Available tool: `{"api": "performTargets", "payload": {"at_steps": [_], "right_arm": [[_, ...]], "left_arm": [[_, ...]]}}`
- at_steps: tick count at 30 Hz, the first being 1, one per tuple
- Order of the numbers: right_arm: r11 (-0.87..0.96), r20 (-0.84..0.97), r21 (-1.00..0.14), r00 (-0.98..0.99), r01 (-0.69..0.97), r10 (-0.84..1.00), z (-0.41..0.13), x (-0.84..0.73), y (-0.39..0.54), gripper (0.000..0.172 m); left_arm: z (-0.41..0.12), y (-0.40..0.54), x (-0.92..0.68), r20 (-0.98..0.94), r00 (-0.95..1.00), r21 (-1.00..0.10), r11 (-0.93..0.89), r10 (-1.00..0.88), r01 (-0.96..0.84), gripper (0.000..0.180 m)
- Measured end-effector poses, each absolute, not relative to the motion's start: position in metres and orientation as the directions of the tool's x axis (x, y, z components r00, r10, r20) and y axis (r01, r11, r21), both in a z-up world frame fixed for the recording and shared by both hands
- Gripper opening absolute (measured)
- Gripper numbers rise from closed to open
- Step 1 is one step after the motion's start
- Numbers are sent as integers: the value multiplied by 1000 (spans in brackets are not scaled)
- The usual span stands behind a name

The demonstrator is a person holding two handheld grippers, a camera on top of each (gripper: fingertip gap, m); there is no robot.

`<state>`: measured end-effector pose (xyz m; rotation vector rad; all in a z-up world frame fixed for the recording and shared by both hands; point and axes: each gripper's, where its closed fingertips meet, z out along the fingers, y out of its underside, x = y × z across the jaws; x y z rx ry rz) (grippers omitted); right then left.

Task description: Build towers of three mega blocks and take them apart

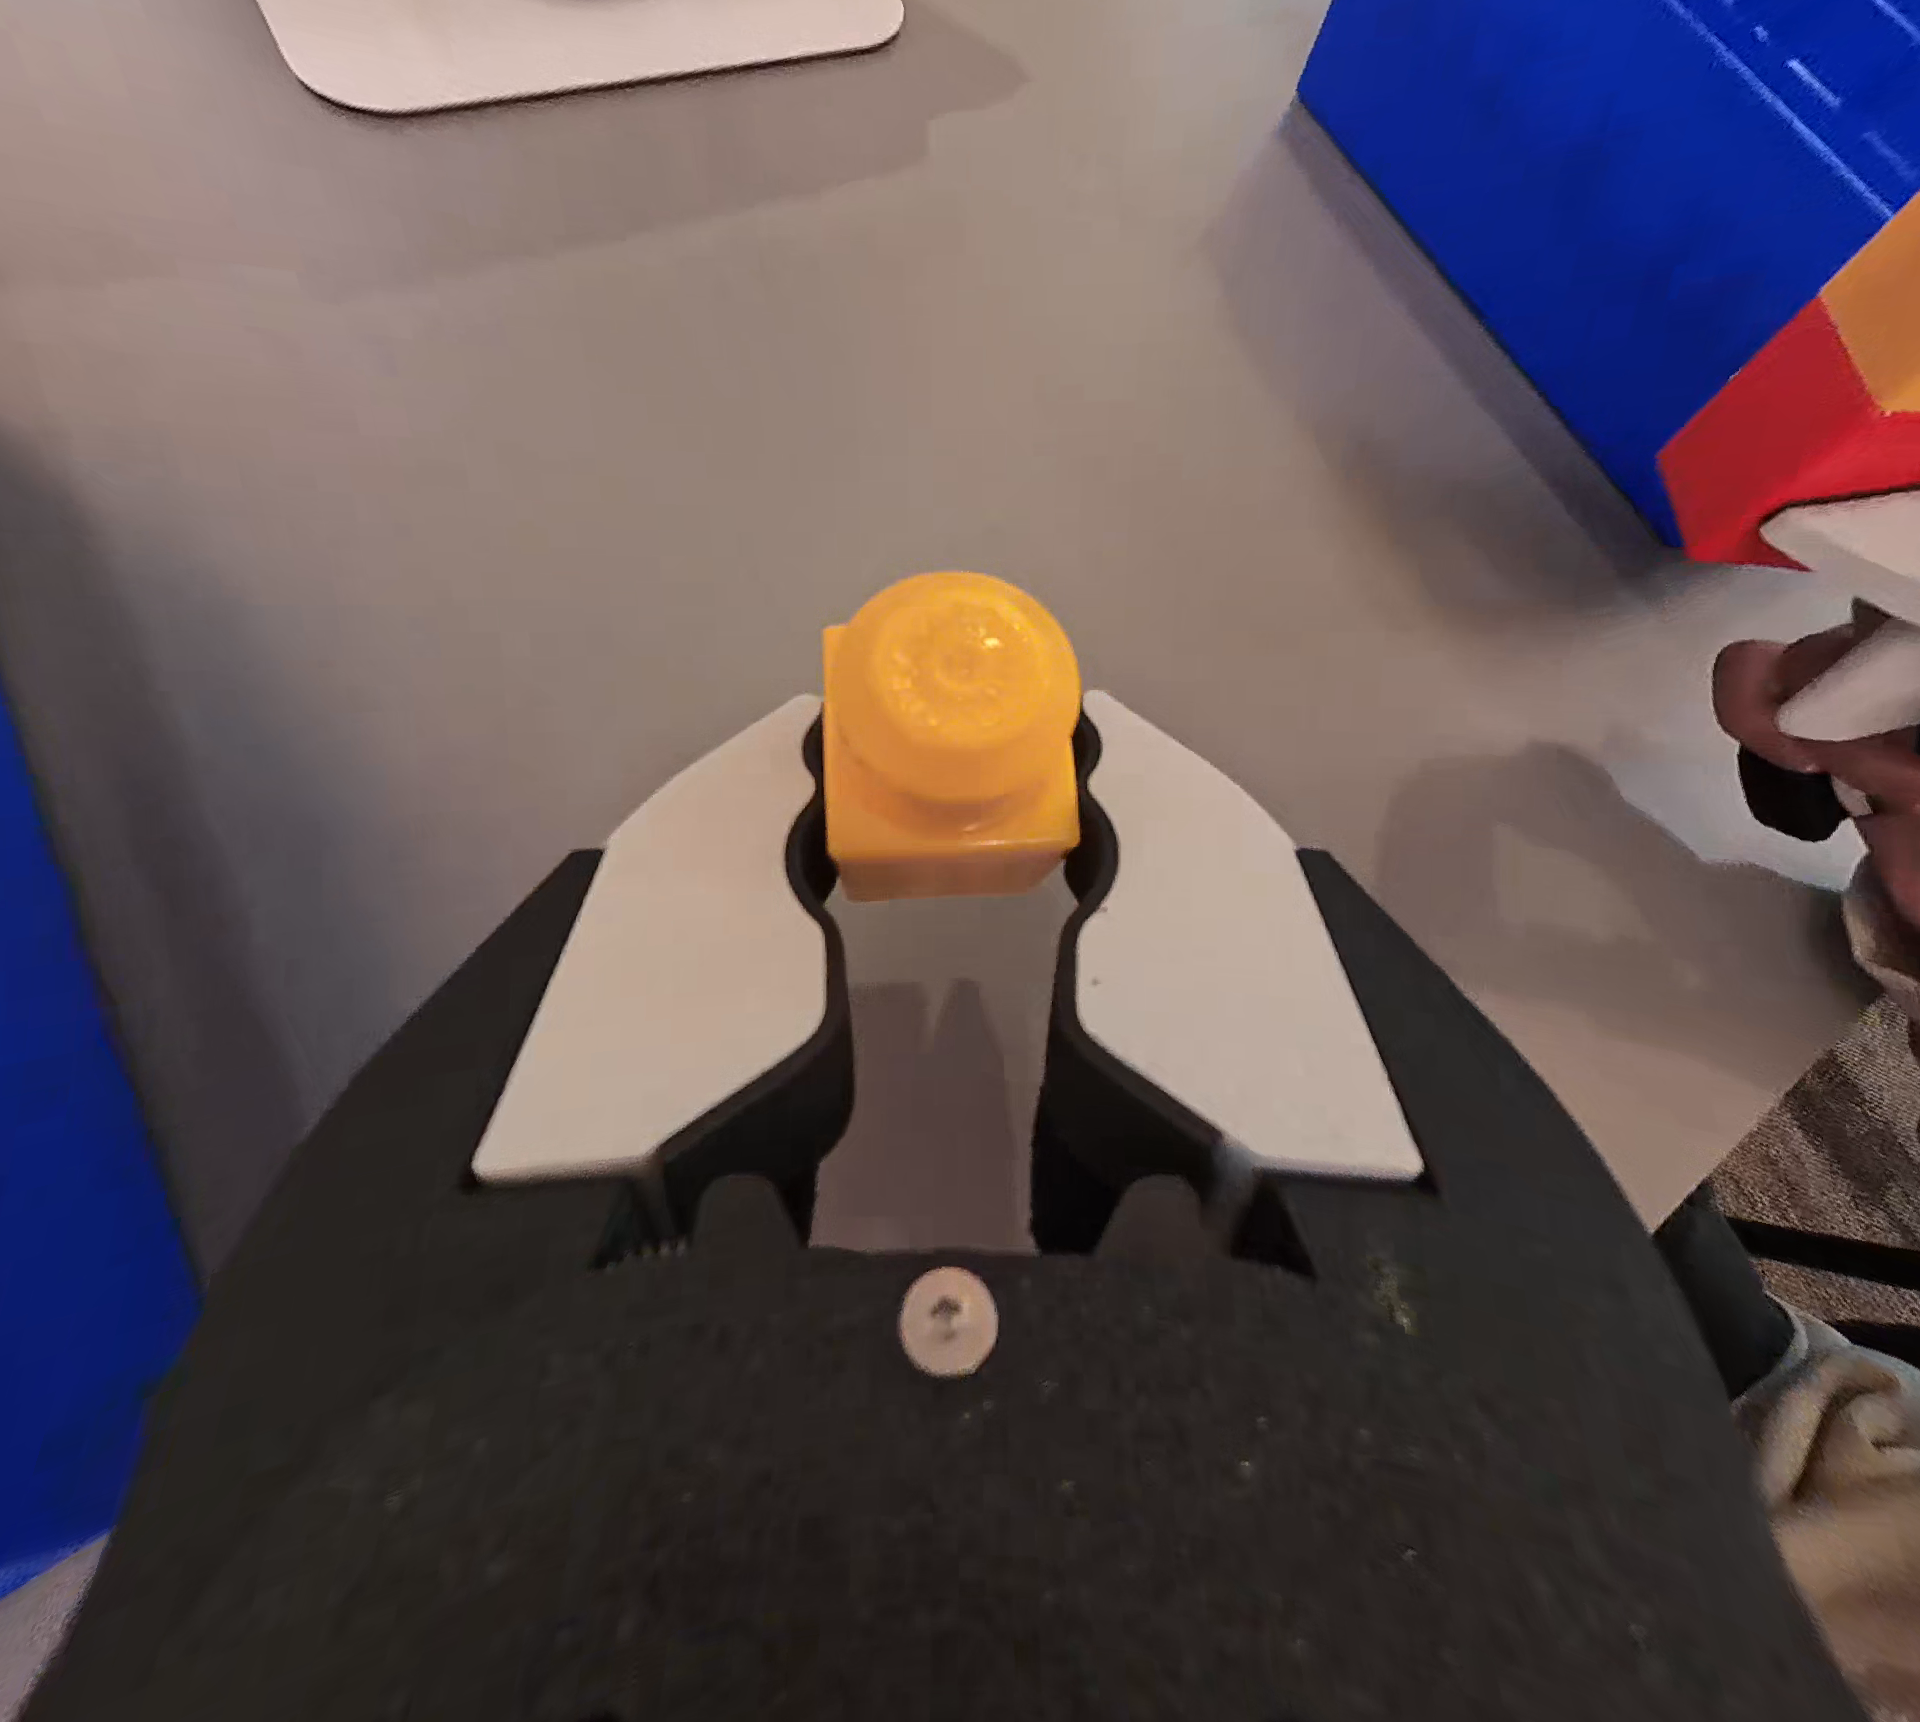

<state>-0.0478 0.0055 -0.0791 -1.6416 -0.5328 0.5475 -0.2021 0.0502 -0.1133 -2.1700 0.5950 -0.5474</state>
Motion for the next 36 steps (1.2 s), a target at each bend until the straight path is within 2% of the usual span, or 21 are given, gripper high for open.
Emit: {"api": "performTargets", "payload": {"at_steps": [7,12,19,28,34,36], "right_arm": [[-167,-118,-986,766,-13,632,-81,-47,6,37],[-177,-135,-984,757,-27,639,-83,-46,7,37],[-199,-152,-980,755,-29,638,-90,-44,10,37],[-233,-168,-972,749,-19,641,-103,-43,9,37],[-229,-167,-973,752,-23,638,-99,-40,9,37],[-225,-167,-974,753,-25,637,-96,-40,8,37]], "left_arm": [[-123,43,-199,188,788,-786,-571,-586,-238,41],[-155,74,-192,81,813,-732,-588,-576,-344,42],[-188,111,-158,102,795,-659,-639,-599,-397,42],[-191,116,-153,59,774,-685,-589,-631,-428,42],[-190,114,-150,67,760,-687,-582,-646,-434,52],[-185,112,-153,64,761,-686,-582,-645,-436,62]]}}
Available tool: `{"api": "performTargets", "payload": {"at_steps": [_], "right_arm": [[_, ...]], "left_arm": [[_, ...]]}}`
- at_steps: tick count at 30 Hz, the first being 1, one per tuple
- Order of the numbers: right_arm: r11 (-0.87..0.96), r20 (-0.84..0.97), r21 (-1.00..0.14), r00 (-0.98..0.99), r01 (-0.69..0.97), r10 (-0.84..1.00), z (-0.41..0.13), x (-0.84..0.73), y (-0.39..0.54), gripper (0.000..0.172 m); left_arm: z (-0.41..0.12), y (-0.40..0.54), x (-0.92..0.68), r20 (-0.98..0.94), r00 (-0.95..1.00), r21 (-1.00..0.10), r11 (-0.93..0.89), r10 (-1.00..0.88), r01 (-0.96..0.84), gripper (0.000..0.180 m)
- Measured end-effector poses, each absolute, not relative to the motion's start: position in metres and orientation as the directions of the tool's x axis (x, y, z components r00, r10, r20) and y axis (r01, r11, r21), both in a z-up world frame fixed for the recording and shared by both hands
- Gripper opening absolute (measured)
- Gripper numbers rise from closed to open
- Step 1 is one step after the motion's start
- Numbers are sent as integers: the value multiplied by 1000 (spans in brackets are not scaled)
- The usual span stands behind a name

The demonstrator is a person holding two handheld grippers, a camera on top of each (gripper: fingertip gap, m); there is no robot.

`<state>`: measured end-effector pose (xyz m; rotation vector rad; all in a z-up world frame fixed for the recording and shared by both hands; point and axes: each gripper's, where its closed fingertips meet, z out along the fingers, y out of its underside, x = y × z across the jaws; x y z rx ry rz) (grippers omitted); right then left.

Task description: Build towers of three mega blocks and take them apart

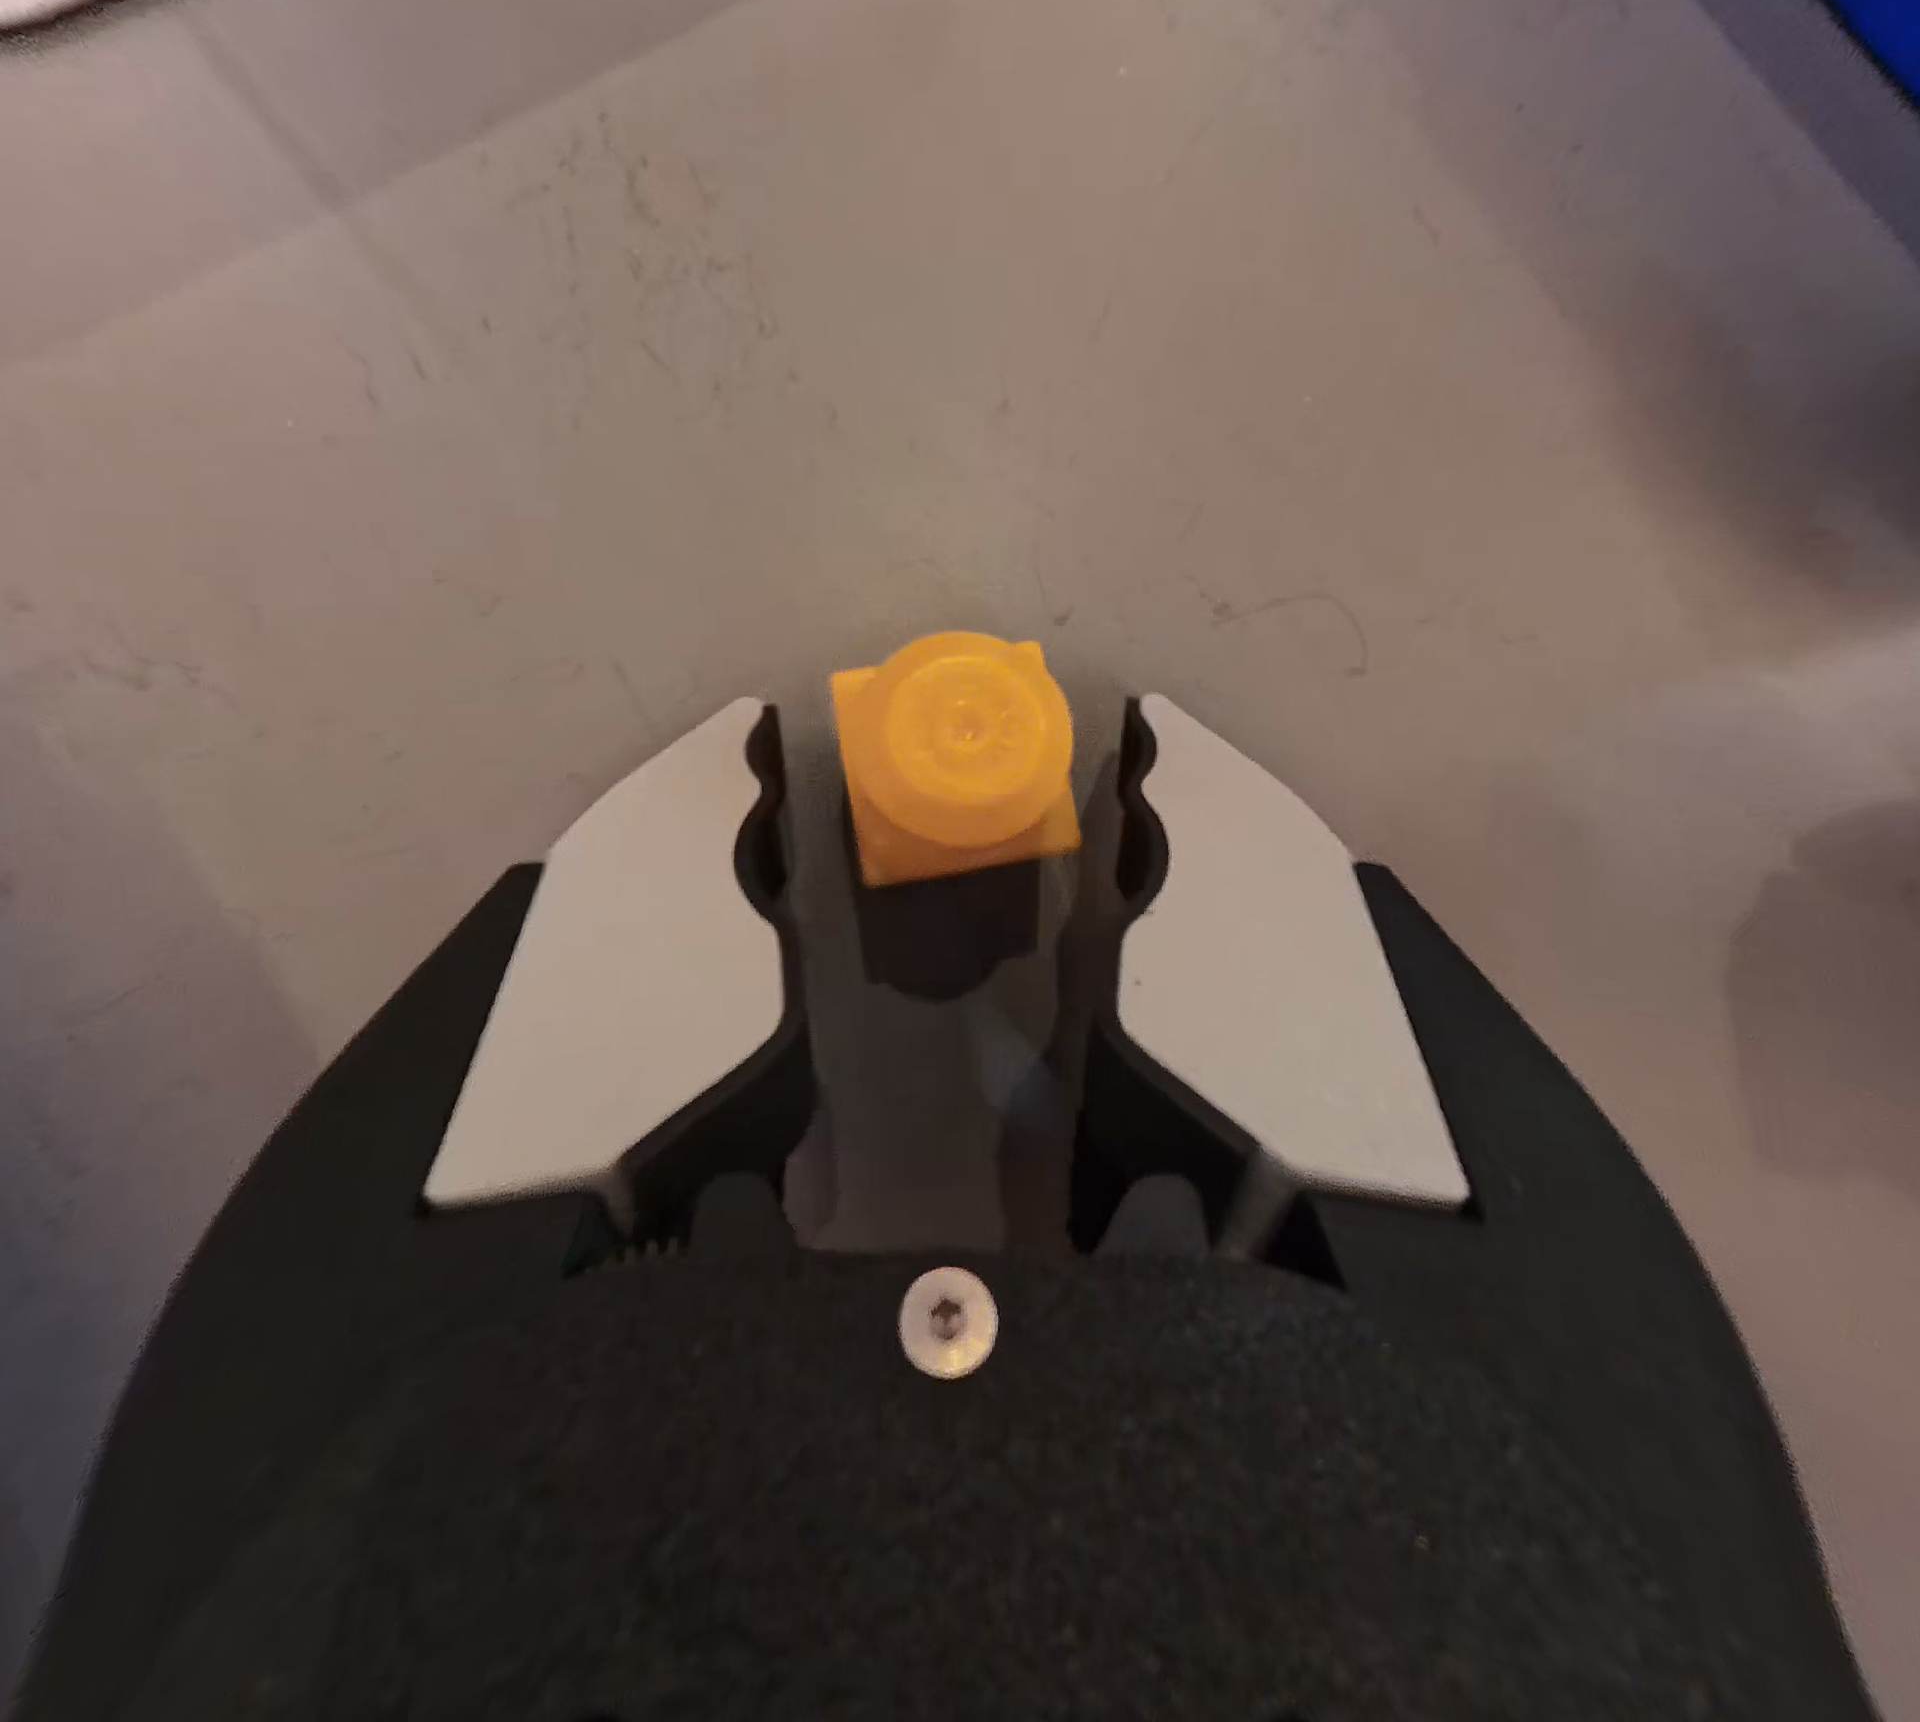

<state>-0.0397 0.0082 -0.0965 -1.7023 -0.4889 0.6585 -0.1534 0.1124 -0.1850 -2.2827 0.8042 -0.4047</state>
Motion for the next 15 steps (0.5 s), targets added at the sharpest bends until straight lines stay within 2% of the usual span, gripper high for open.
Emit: {"api": "performTargets", "payload": {"at_steps": [4,7,9,12,15], "right_arm": [[-223,-160,-975,725,-9,670,-93,-47,3,37],[-212,-187,-977,563,-22,805,-83,-75,-17,37],[-237,-236,-970,433,-52,870,-77,-93,-32,37],[-270,-276,-961,300,-63,913,-69,-111,-46,37],[-264,-261,-964,264,-22,929,-71,-121,-52,37]], "left_arm": [[-117,82,-147,133,688,-791,-495,-713,-359,67],[-54,23,-110,167,406,-884,-319,-899,-342,57],[-42,-18,-94,180,180,-878,-240,-967,-413,64],[-41,-45,-88,205,17,-876,-191,-979,-443,67],[-45,-52,-89,234,-29,-875,-197,-972,-443,49]]}}
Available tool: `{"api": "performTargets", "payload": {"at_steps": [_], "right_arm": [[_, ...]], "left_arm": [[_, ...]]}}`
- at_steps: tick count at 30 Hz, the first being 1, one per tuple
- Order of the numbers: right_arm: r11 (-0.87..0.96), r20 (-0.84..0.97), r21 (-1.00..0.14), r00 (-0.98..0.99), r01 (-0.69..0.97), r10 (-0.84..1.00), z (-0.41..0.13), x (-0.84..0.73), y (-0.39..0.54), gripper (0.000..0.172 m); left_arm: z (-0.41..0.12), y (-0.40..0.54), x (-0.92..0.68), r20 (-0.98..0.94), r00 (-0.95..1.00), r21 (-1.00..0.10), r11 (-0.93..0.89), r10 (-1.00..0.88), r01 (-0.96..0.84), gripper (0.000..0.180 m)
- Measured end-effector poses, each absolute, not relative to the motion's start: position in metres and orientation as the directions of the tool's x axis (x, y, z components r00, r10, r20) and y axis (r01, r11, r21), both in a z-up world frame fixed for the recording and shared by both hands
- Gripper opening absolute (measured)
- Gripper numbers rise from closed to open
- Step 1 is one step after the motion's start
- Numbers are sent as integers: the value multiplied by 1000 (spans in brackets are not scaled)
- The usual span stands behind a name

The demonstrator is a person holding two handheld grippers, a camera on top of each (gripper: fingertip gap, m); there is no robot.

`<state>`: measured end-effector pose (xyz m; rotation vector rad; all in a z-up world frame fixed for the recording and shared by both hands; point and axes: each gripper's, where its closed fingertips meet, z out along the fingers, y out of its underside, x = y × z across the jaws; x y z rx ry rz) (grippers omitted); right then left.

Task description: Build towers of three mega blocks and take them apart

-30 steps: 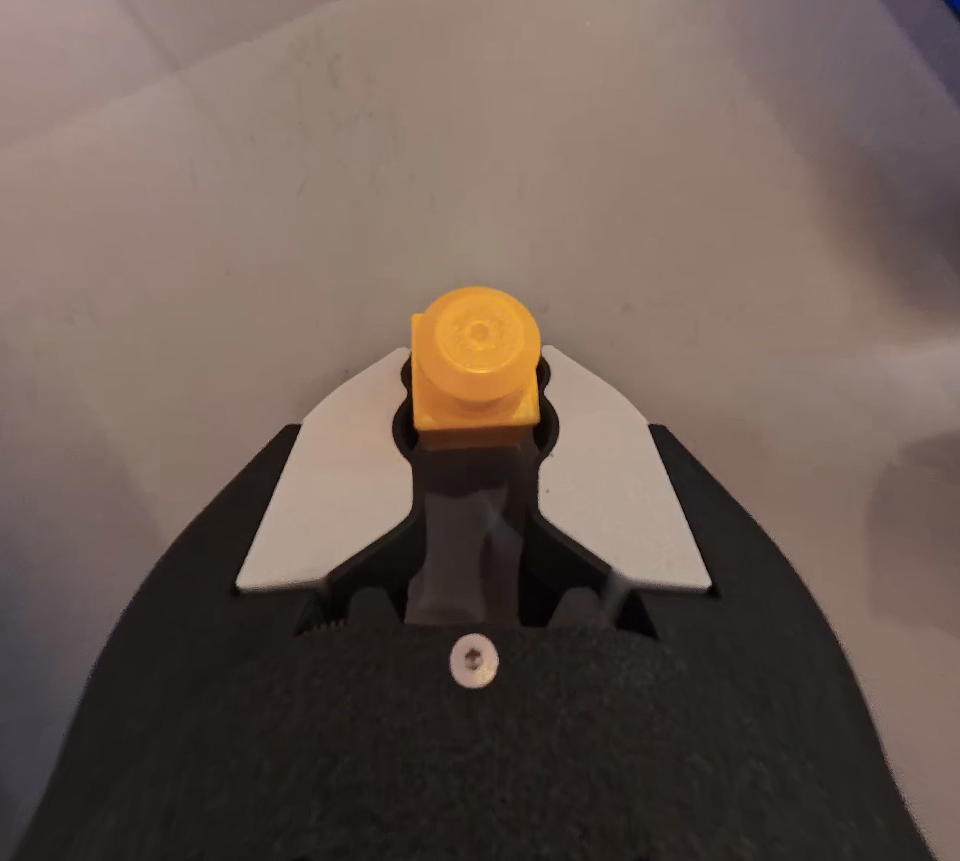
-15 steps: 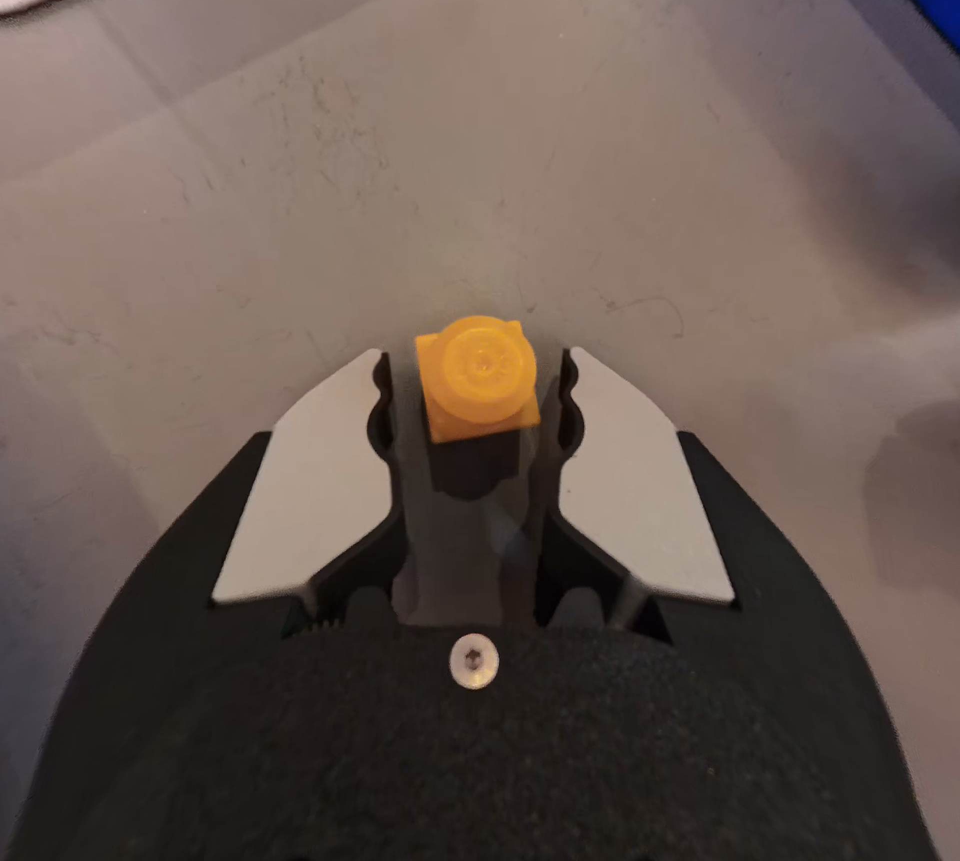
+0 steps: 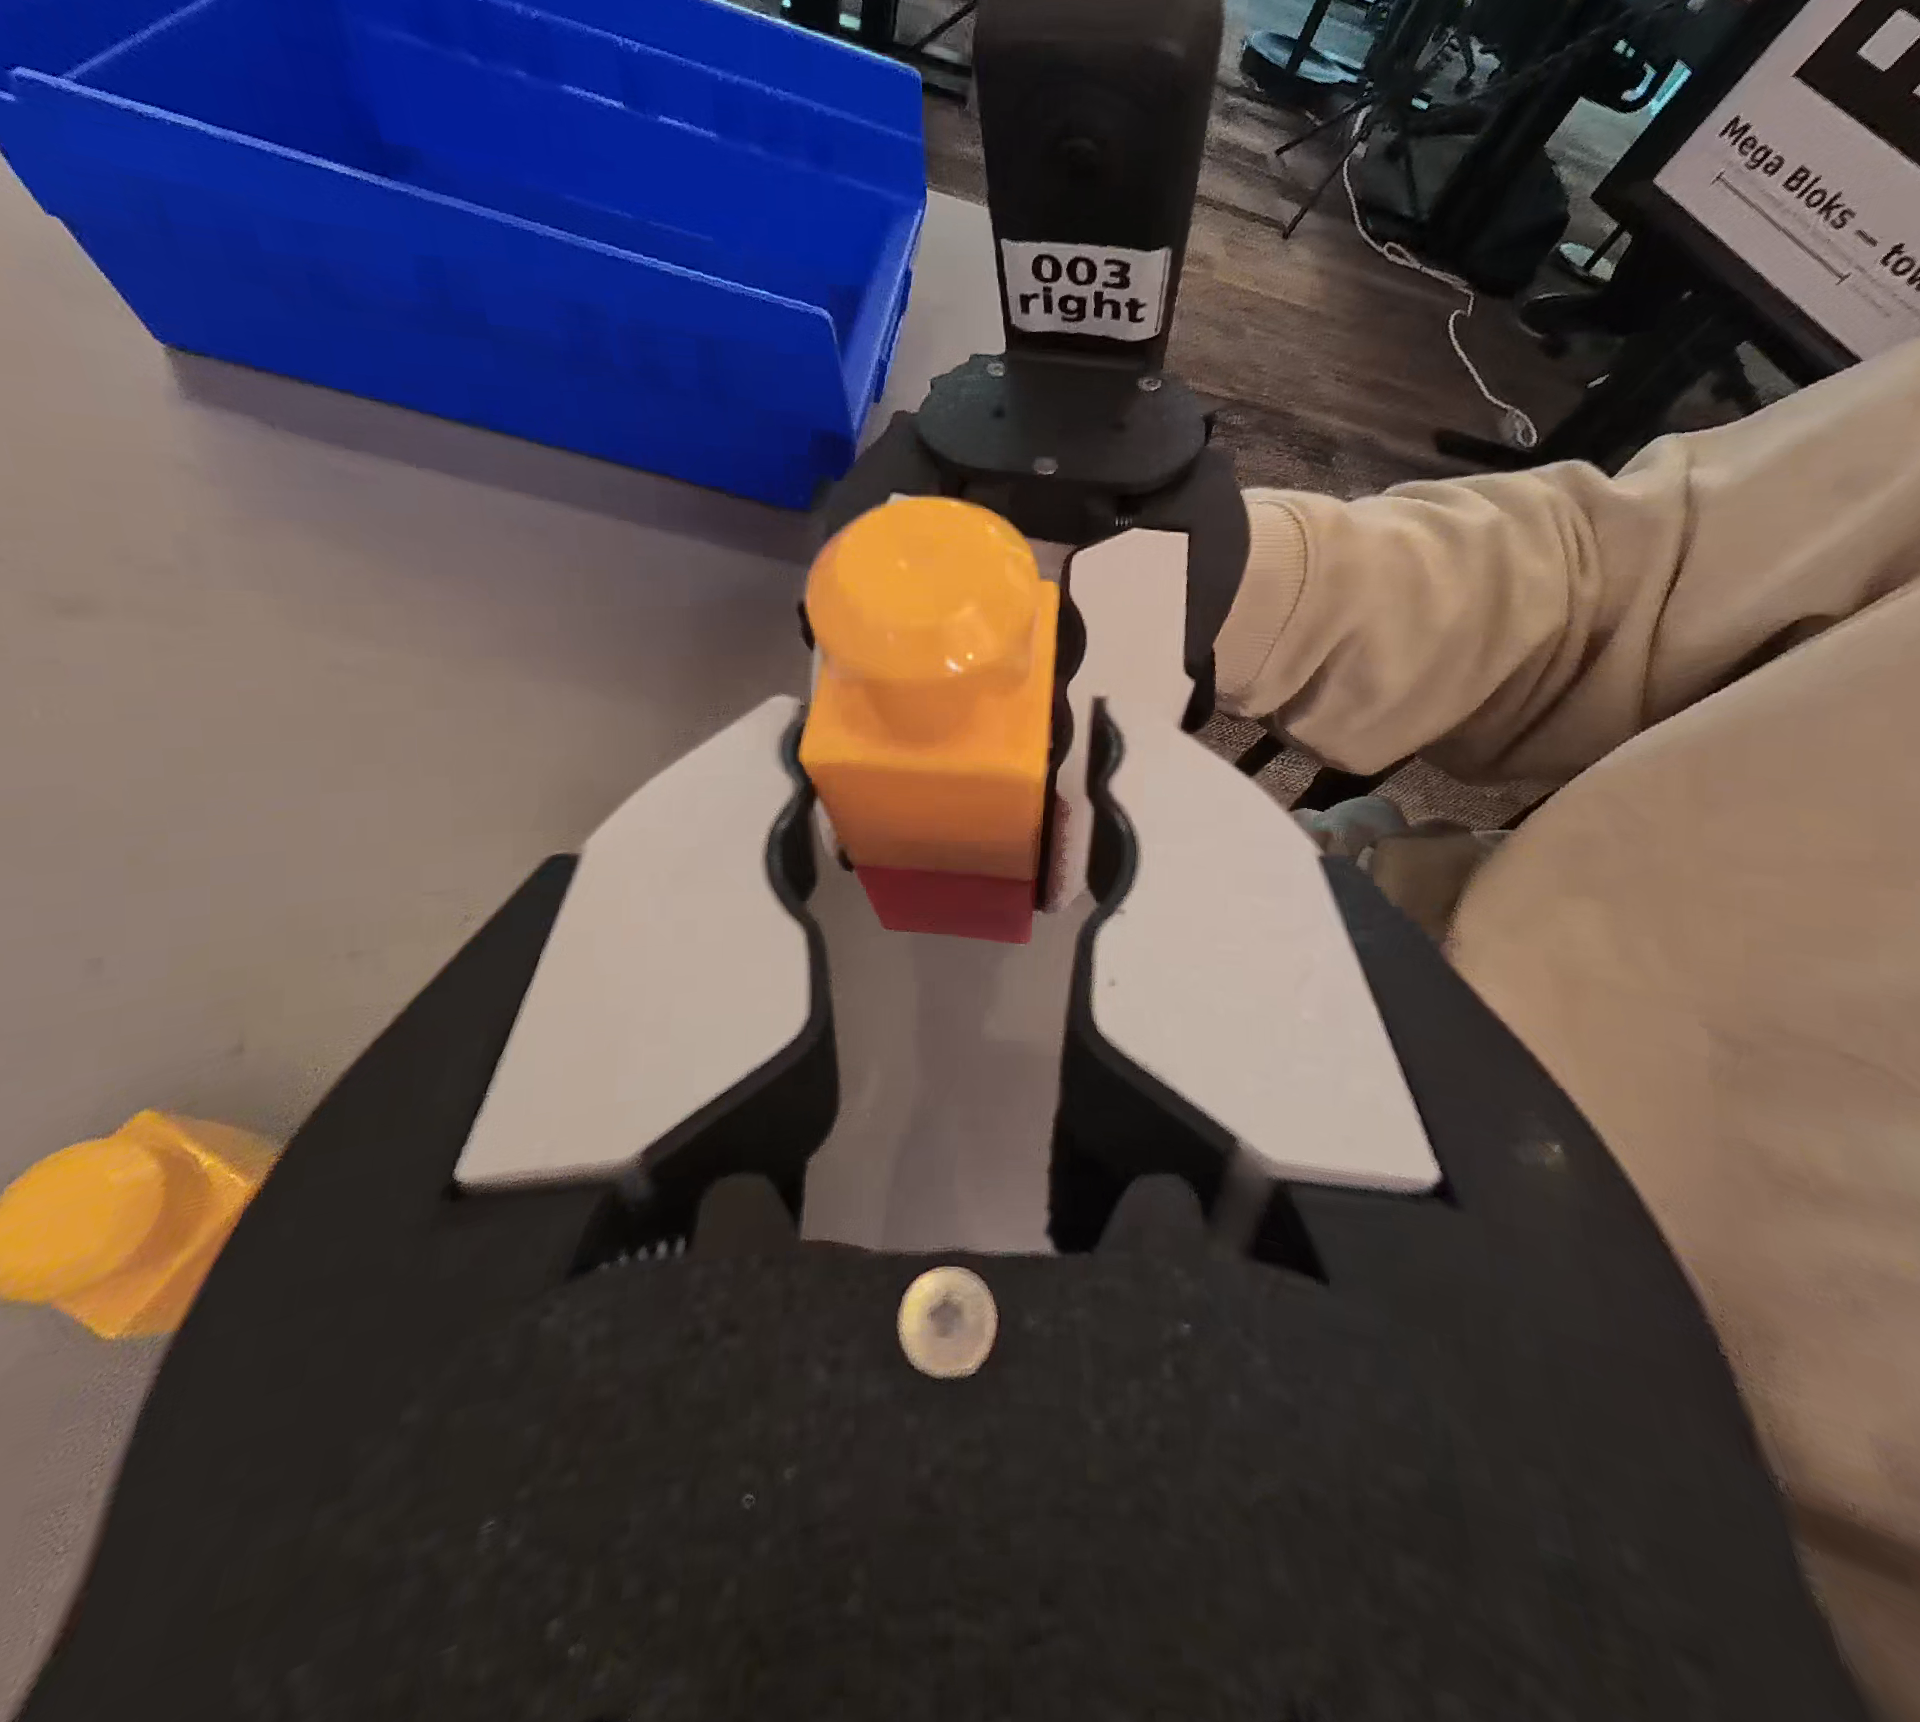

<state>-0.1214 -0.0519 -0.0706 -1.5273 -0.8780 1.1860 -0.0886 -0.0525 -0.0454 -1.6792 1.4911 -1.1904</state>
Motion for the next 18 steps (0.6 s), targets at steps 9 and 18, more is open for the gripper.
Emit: {"api": "performTargets", "payload": {"at_steps": [9,18], "right_arm": [[-248,-195,-950,257,191,947,-109,-122,-63,37],[-347,-159,-924,664,162,731,-100,-72,-13,37]], "left_arm": [[-6,-61,-103,262,-121,-949,-232,-958,-215,36],[-56,46,-192,-36,777,-889,-335,-629,-313,37]]}}
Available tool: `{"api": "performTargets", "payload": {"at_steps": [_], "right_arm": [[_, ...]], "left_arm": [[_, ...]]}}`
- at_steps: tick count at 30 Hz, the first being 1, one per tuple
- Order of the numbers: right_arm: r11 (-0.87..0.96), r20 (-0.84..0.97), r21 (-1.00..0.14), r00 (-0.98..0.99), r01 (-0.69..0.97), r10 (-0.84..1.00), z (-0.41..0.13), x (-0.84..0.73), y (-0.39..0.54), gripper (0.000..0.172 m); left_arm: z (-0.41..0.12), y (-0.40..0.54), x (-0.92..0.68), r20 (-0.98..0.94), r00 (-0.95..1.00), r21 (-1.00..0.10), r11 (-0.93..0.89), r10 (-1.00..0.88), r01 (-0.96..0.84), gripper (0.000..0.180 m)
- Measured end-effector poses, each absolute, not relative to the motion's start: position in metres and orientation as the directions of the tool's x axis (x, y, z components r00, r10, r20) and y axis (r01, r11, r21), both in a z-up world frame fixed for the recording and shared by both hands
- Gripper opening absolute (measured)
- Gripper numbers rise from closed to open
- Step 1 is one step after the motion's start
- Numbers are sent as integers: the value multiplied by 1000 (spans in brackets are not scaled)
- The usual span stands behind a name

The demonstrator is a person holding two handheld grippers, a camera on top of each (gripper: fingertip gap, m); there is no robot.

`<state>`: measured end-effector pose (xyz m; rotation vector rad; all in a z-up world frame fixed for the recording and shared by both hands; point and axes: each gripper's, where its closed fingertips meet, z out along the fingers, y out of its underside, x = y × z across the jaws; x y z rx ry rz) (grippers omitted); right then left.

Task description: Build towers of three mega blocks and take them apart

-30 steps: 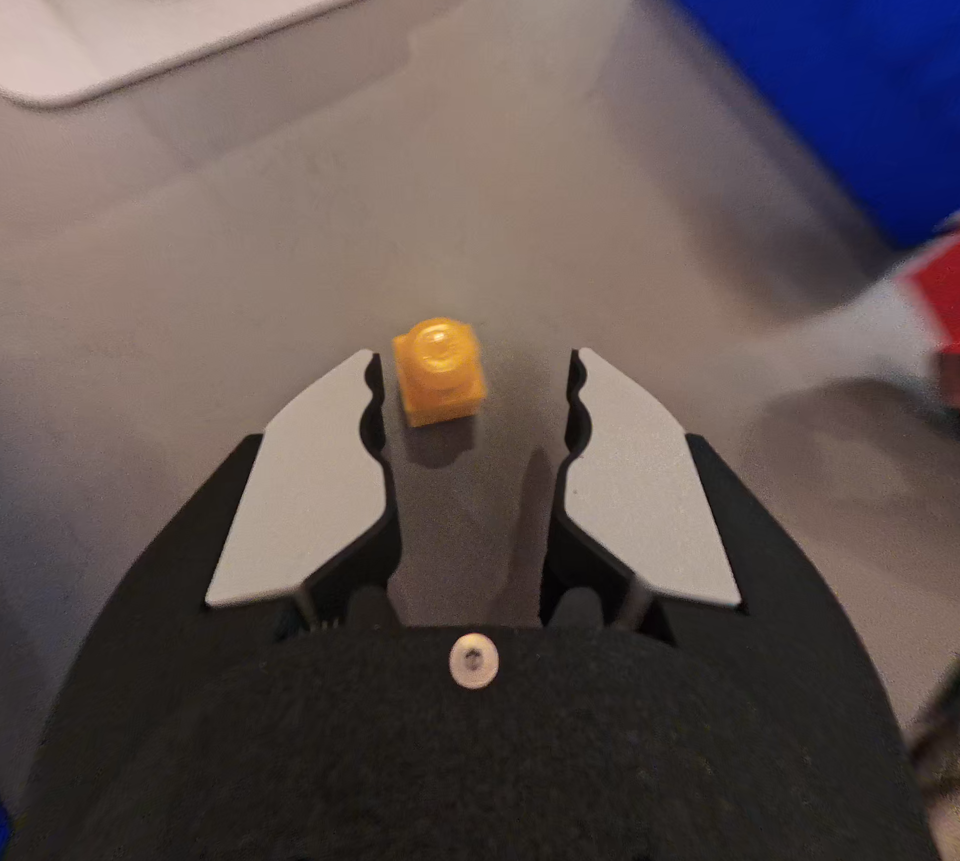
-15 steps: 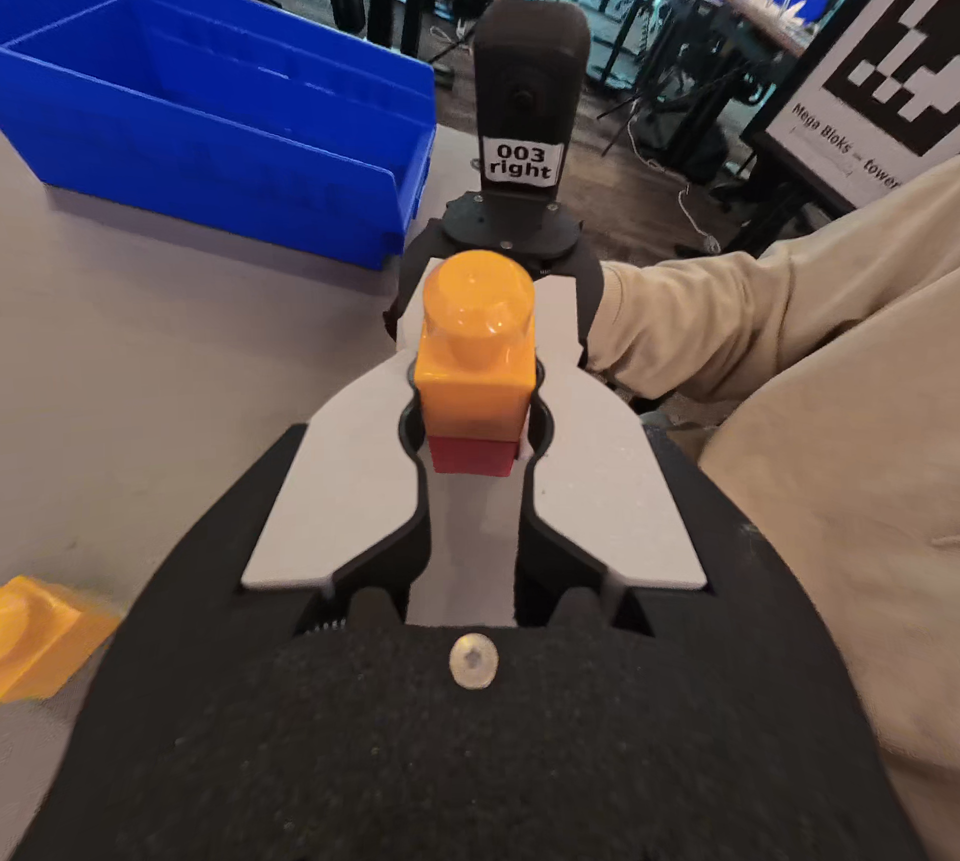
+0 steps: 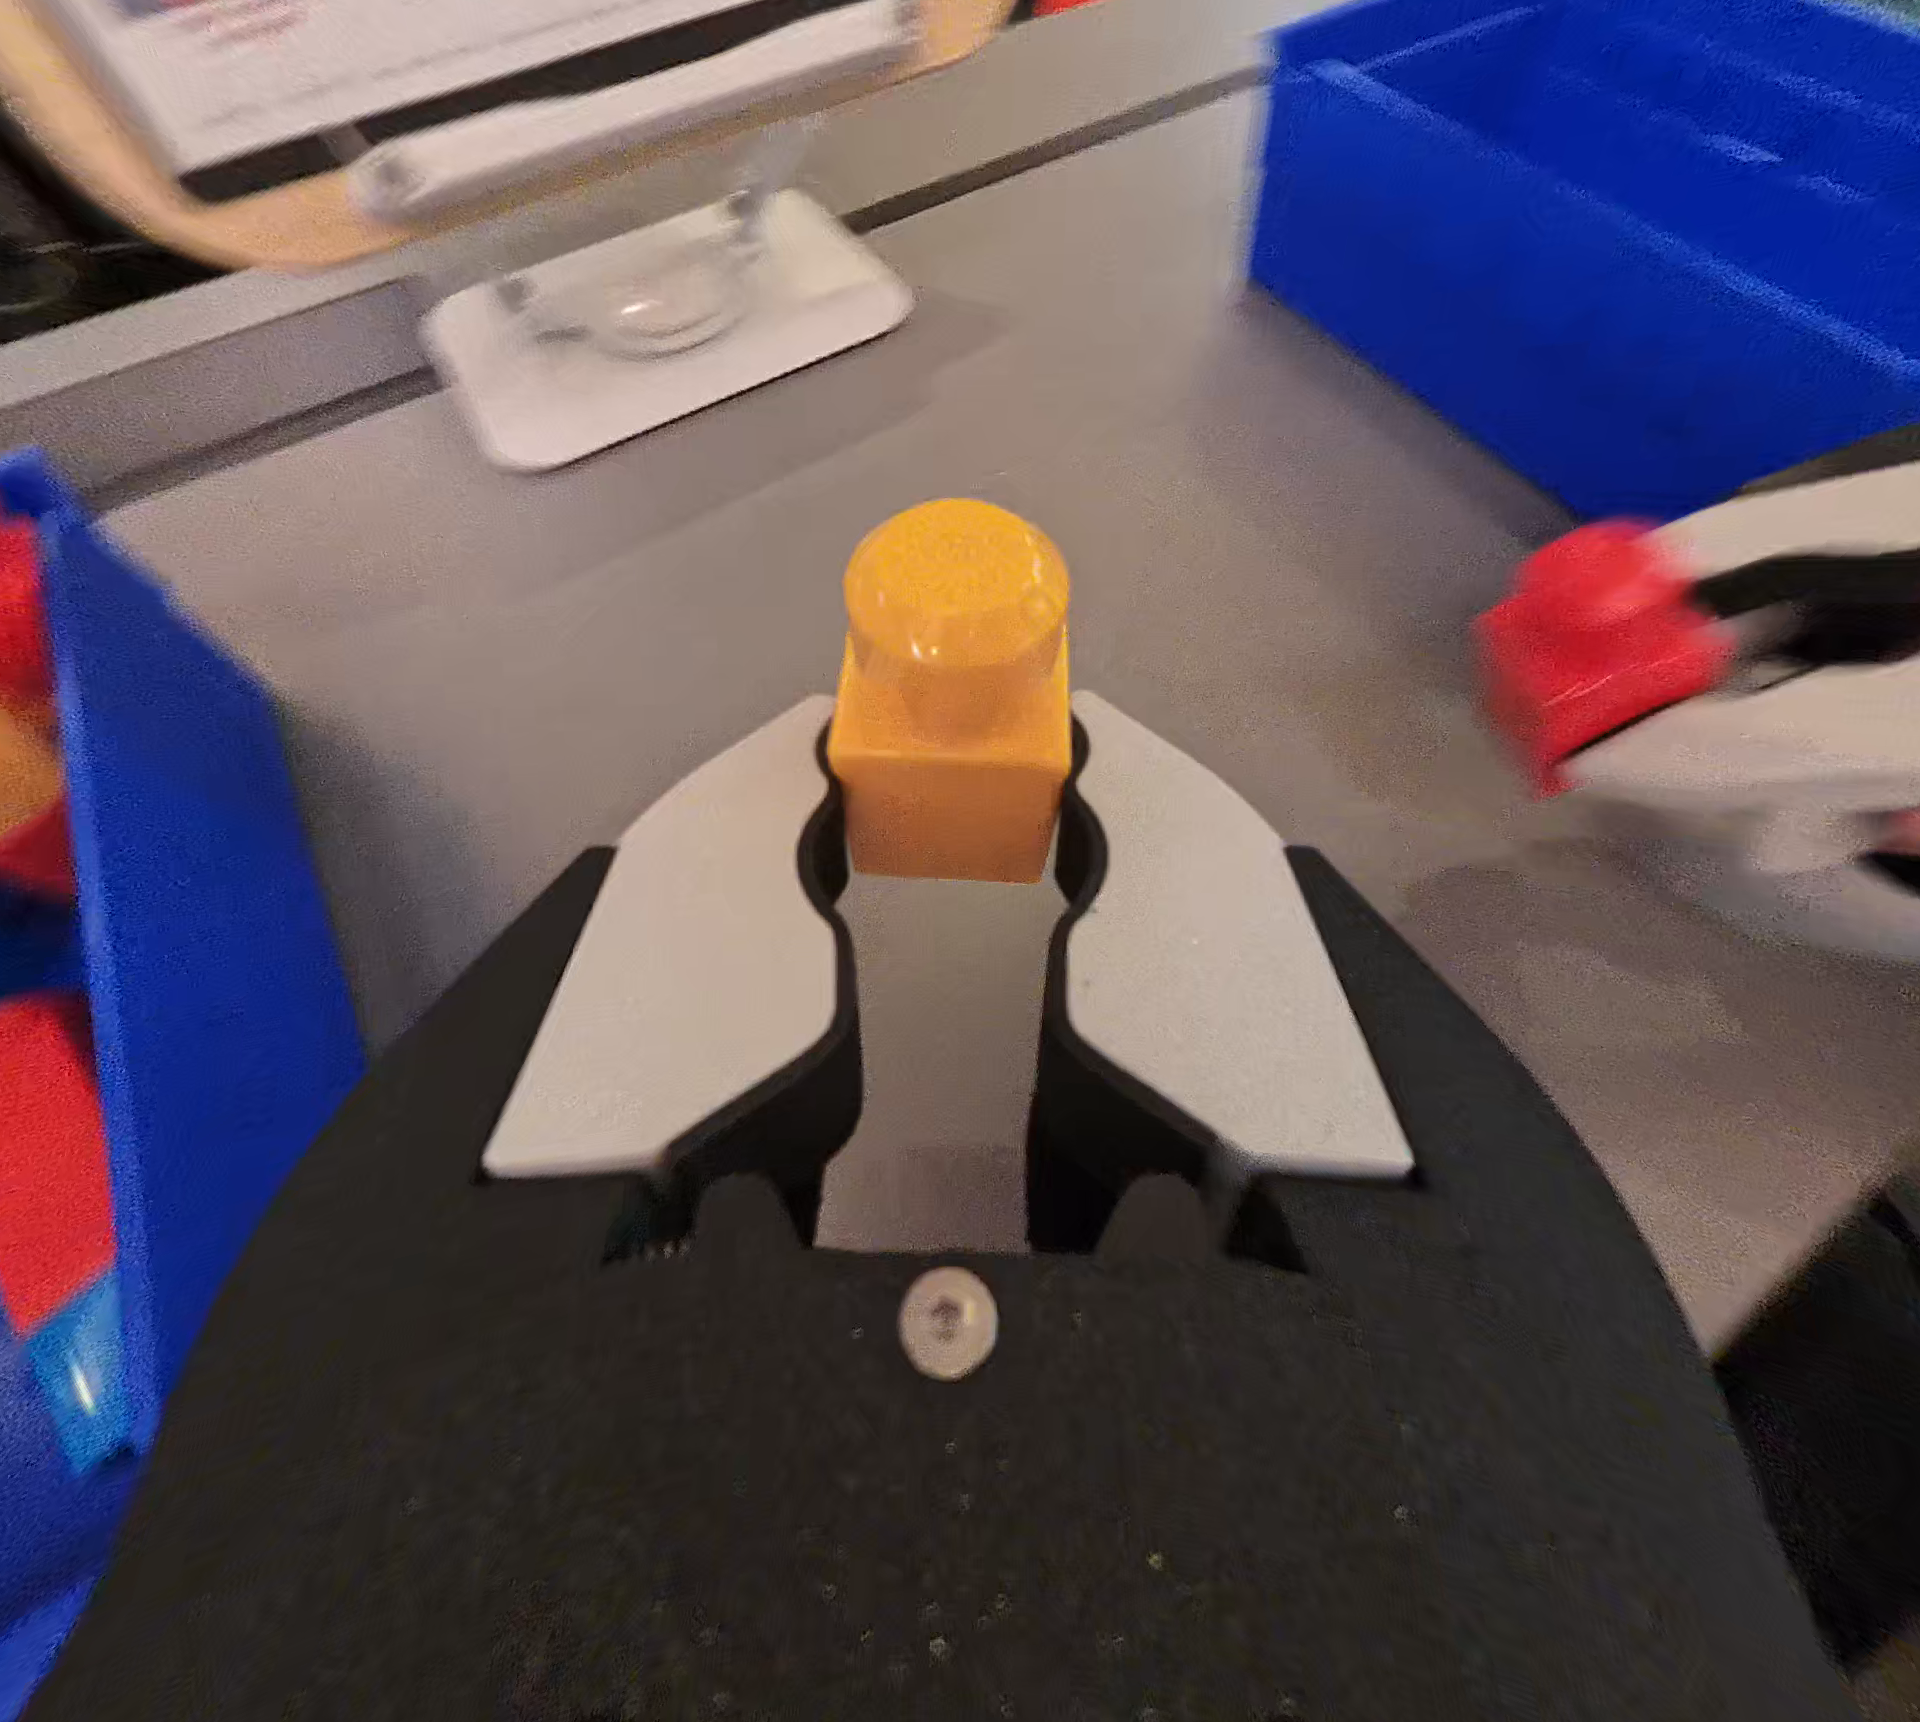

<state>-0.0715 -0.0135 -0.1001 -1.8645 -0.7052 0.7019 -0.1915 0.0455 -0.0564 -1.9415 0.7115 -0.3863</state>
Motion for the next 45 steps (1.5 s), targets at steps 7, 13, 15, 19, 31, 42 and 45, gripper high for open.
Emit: {"api": "performTargets", "payload": {"at_steps": [7,13,15,19,31,42,45], "right_arm": [[-462,128,-864,975,201,183,-14,147,31,37],[-906,109,-396,988,148,114,-100,237,109,37],[-947,109,-305,992,98,68,-122,247,131,37],[-987,48,-158,998,-38,-47,-159,261,152,37],[-993,65,-110,997,-30,-37,-187,268,158,48],[-687,161,-689,973,232,167,-69,171,107,69],[-553,130,-796,962,245,240,-53,120,59,64]], "left_arm": [[-109,22,-182,78,714,-888,-375,-695,-267,37],[-113,14,-164,181,651,-871,-428,-737,-242,37],[-111,11,-156,160,630,-873,-407,-760,-270,37],[-105,7,-149,108,611,-879,-362,-784,-309,37],[-118,12,-154,173,594,-851,-423,-786,-311,37],[-155,19,-149,105,631,-793,-448,-769,-414,37],[-164,29,-134,82,624,-774,-444,-777,-451,37]]}}
